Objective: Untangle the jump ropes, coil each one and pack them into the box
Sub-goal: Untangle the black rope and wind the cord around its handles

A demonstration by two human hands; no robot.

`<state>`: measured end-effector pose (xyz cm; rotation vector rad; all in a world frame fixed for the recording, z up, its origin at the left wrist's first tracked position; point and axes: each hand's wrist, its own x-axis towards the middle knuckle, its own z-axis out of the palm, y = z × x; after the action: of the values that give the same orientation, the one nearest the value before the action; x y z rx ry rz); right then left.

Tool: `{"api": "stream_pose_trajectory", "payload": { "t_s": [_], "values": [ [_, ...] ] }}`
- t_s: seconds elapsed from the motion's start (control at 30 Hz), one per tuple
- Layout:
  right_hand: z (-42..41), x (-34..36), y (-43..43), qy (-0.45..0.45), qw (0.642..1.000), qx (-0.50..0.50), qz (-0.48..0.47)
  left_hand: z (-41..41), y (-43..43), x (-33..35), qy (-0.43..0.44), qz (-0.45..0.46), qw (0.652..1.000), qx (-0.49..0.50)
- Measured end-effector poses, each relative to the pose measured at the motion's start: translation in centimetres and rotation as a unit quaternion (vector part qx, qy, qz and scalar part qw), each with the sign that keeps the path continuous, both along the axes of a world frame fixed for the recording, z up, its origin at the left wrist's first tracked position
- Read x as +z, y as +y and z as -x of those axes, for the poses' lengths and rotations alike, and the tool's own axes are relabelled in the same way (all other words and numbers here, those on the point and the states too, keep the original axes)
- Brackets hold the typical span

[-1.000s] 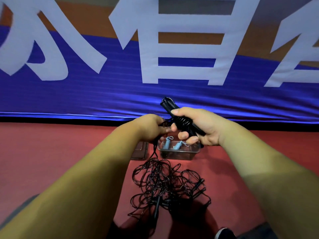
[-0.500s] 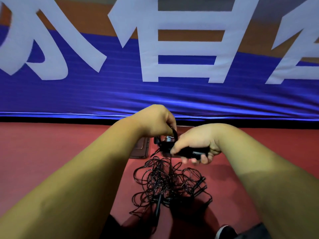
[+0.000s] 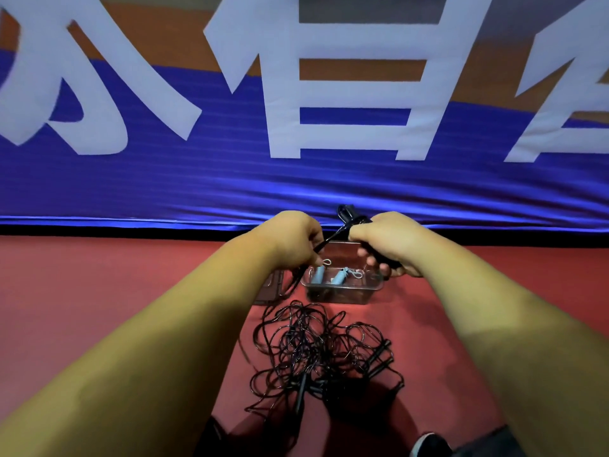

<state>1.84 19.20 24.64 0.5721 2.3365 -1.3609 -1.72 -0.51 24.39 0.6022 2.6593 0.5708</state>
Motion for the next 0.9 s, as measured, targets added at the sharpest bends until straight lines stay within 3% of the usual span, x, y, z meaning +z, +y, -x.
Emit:
{"api": "stream_pose_trajectory", "payload": {
  "t_s": [0.1,0.17,0.33,0.5,0.67,0.9],
  "values": [
    [-0.1,0.5,-0.4,0.015,1.000,-0.004,0.023,-0.1,0.2,-0.2,0.048,0.024,0.998,0.028],
    [0.0,0.4,-0.5,0.022,0.999,-0.007,0.034,0.0,0.4,-0.3,0.032,-0.022,0.998,0.049],
    [0.1,-0.3,-0.4,0.048,0.999,0.012,0.006,-0.1,0.4,0.5,-0.123,-0.214,0.965,0.085],
    [0.3,-0.7,-0.3,0.061,0.997,0.033,-0.038,-1.1,0.7,1.3,-0.281,-0.354,0.889,0.075],
    [0.3,-0.5,-0.4,0.085,0.994,0.036,-0.052,-1.2,0.4,1.2,-0.296,-0.349,0.887,0.061],
    [-0.3,0.0,-0.6,0.051,0.998,0.044,0.019,-0.7,-0.6,0.2,-0.212,-0.175,0.959,0.065]
  ]
}}
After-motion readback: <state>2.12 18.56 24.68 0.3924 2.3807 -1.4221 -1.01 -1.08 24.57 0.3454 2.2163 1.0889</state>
